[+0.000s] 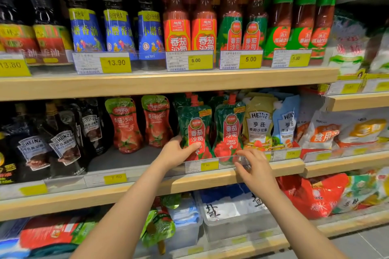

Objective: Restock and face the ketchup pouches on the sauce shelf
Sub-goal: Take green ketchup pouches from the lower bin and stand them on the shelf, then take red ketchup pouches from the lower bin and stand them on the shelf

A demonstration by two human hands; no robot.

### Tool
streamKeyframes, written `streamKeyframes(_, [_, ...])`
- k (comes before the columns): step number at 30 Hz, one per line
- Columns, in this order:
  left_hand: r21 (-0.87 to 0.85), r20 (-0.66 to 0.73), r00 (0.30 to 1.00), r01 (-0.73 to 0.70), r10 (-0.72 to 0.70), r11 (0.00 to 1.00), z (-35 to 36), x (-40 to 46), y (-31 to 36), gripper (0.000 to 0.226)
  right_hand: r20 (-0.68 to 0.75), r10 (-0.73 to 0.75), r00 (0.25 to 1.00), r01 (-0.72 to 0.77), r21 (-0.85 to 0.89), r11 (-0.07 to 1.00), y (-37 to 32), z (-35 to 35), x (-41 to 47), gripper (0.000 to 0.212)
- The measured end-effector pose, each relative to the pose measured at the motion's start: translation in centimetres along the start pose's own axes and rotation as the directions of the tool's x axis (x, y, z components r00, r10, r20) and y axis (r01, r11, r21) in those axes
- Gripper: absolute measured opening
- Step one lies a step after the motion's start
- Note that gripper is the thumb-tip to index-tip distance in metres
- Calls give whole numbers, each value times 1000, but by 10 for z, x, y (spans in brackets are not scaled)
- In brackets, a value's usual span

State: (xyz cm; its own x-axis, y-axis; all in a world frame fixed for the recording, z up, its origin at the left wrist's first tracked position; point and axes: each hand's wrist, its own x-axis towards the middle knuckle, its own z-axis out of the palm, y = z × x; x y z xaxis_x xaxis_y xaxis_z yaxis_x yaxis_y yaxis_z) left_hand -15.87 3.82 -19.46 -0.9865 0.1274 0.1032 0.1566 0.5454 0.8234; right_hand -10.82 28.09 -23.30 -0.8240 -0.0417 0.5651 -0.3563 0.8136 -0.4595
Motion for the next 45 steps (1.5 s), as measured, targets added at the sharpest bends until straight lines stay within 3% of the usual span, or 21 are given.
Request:
streamKeyframes(4, [72,18,1000,-22,21,997,-7,1,-1,45,-37,8,999,-8,13,1000,-1,3,-1,25])
streamKeyframes(10, [33,1,998,-57,57,998,-6,-2,-7,39,-55,33,998,-32,29,999,0,5,-1,22])
streamKeyframes(14, [72,-71,992,-97,103,993,-3,-9,-7,52,16,71,997,-71,21,997,-5,-2,2,23])
streamKeyframes(17, [171,-221,966,-99,136,980,-12,-29,-10,65,78,76,994,-80,54,995,-20,-14,7,31])
streamKeyframes(20, [178,-335,897,-239,287,955,-29,-71,-31,45,35,11,999,-16,165,986,-46,-15,-7,30])
streamKeyframes(23, [255,-378,833,-327,405,910,-48,-127,-71,25,107,-37,994,4,292,956,-79,8,-42,25])
streamKeyframes(30, [284,-417,893,-47,168,958,-77,-224,-194,21,369,-167,914,15,382,924,-157,108,-102,21])
streamKeyframes(34, [356,-449,880,16,156,934,-99,-245,-237,33,444,-236,864,63,370,927,-198,167,-109,27])
streamKeyframes(40, [542,-366,920,85,144,836,-108,-238,-269,65,545,-113,831,-89,332,939,-232,238,-106,38])
streamKeyframes(45, [606,-258,963,99,78,790,-97,-239,-283,69,596,-8,803,-181,257,949,-241,266,-106,37])
